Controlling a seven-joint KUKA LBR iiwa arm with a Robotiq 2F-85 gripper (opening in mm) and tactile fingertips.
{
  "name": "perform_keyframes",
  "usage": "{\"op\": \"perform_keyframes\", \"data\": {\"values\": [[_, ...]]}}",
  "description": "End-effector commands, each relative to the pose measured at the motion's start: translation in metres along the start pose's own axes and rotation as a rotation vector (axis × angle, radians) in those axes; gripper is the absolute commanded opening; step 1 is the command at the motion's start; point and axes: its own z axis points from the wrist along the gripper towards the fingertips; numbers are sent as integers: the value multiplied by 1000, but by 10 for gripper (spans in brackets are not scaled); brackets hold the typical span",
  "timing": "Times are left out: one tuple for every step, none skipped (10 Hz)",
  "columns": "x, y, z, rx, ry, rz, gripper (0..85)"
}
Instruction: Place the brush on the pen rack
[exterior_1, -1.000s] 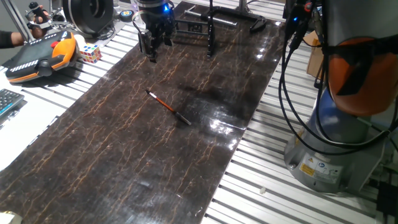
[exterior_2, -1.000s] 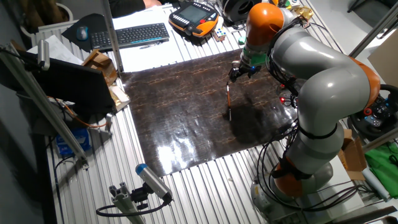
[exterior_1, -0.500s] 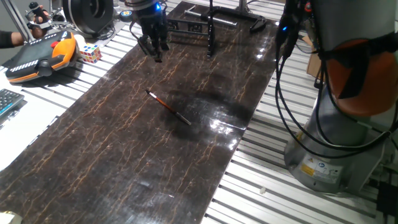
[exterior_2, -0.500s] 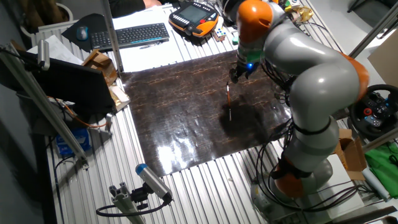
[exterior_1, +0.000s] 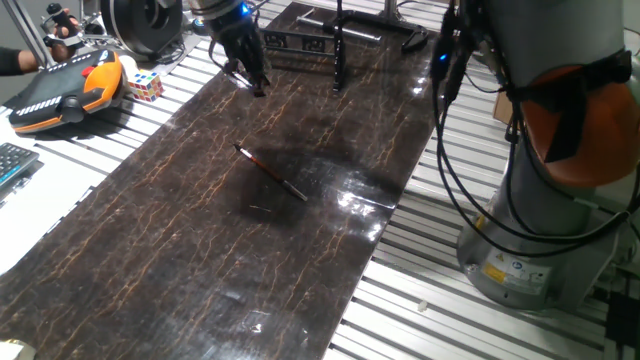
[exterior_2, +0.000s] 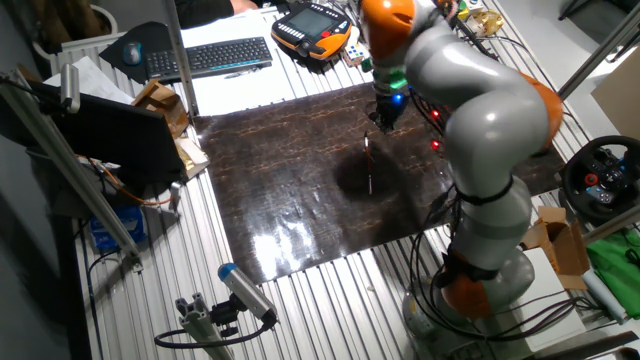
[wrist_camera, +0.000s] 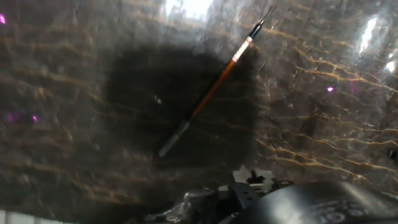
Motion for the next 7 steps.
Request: {"op": "perform_keyframes", "data": {"values": [[0, 0, 0, 1, 1, 3, 10], [0, 0, 0, 2, -1, 8, 10], [0, 0, 0, 0, -1, 9, 10], [0, 0, 0, 1, -3, 29, 10], [0, 0, 0, 0, -9, 56, 10], [0, 0, 0, -2, -22, 94, 10], [0, 0, 0, -1, -52, 127, 10]]}}
